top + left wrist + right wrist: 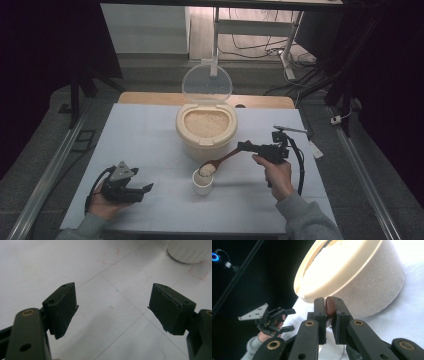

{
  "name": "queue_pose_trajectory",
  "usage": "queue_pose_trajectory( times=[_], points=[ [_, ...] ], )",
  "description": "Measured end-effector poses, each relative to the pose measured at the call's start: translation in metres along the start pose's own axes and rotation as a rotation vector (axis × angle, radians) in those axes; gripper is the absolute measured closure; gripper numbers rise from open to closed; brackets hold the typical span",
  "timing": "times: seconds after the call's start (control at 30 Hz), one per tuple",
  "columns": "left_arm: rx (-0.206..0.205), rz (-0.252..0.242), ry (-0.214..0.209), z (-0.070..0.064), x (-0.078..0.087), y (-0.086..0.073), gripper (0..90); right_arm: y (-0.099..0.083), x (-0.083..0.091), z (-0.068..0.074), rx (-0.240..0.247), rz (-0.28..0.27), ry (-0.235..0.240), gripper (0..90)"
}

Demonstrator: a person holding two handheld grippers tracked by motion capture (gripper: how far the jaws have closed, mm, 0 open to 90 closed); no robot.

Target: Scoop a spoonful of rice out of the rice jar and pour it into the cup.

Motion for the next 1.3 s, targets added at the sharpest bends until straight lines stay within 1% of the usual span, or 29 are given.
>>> queue_pose_trajectory(
  times=[0.13,0.23,0.33,0.5,0.57,0.63,0.7,0.83,0.97,1.0,1.03,1.1,1.17,1.3],
  points=[
    [0.0,0.0,0.0,0.0,0.0,0.0,21.8,0.001,0.0,0.006,0.049,0.002,-0.016,82.6],
    [-0.002,0.001,-0.001,0.0,0.0,0.0,21.8,0.002,-0.001,0.01,0.074,0.005,-0.02,82.6],
    [-0.001,0.0,-0.001,0.0,0.0,0.0,21.8,0.002,-0.002,0.013,0.11,0.005,-0.04,82.6],
    [0.0,0.002,0.0,0.0,0.0,0.0,21.8,0.001,-0.002,0.018,0.139,0.004,-0.042,82.6],
    [0.0,0.002,0.0,0.0,0.0,0.0,21.8,0.001,-0.001,0.021,0.161,0.001,-0.041,82.6],
    [-0.002,0.003,0.0,0.0,0.0,0.0,21.8,0.0,-0.001,0.025,0.202,-0.003,-0.046,82.6],
    [-0.001,0.003,0.0,0.0,0.0,0.0,21.8,0.0,-0.001,0.031,0.249,-0.009,-0.036,82.5],
    [0.0,0.002,0.001,0.0,0.0,0.0,21.8,-0.002,0.0,0.043,0.358,-0.015,-0.04,82.5],
    [-0.002,0.004,0.0,0.0,-0.001,0.0,21.8,-0.005,0.001,0.054,0.471,-0.003,-0.036,82.5],
    [-0.002,0.004,0.0,0.0,-0.001,0.0,21.8,-0.006,0.001,0.056,0.492,0.001,-0.04,82.6],
    [-0.001,0.004,0.0,0.0,-0.001,0.0,21.8,-0.006,0.001,0.058,0.502,0.0,-0.041,82.6],
    [-0.001,0.003,0.001,0.0,0.0,0.0,21.8,-0.005,0.003,0.058,0.496,-0.008,-0.028,82.6],
    [0.0,0.003,0.001,0.0,0.0,0.0,21.8,-0.004,0.004,0.057,0.495,-0.017,-0.029,82.6],
    [0.0,0.005,0.0,0.0,-0.001,0.0,21.8,0.0,0.009,0.055,0.464,-0.036,-0.009,82.6]
  ],
)
Point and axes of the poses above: each handheld gripper's, and its own axes: x roughly backward along the jaws, y roughly out of its top, z roughly to its left, the point moved 6 cm from there along -x, roughly forward along the jaws, and after that the axes turned 3 degrees about -z, right-handed, at the moved point
